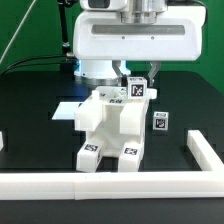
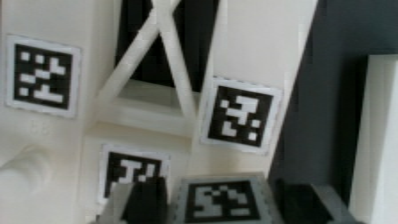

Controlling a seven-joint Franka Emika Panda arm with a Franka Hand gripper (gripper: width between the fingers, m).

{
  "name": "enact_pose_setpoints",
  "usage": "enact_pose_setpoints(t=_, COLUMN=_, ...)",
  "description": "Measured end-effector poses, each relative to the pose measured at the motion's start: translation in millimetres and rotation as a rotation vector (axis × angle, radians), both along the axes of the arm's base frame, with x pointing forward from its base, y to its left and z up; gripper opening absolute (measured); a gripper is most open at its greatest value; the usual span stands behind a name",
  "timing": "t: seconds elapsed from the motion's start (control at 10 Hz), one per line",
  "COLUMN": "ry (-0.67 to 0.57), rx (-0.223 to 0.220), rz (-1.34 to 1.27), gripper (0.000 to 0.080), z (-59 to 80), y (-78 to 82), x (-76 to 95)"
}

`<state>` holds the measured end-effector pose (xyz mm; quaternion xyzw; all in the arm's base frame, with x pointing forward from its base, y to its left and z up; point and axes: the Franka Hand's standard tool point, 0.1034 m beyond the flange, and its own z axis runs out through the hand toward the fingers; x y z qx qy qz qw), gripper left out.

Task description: Assemble chair

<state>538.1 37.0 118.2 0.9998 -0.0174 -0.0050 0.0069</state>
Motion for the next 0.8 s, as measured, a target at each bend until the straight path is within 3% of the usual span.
enact_pose_setpoints(t=0.5, ry=-0.009, rx=-0.002, rz=0.002, gripper=0.0284, z=-1.0, y=1.1, x=1.9)
enact_pose_setpoints(t=0.7, ry=-0.009, rx=-0.002, rz=0.002, gripper=0.0570, z=-1.0, y=1.1, x=1.9)
enact_pose_setpoints(t=0.8, ry=-0.009, rx=-0.002, rz=0.002, gripper=0.0570, z=-1.0, y=1.1, x=1.9)
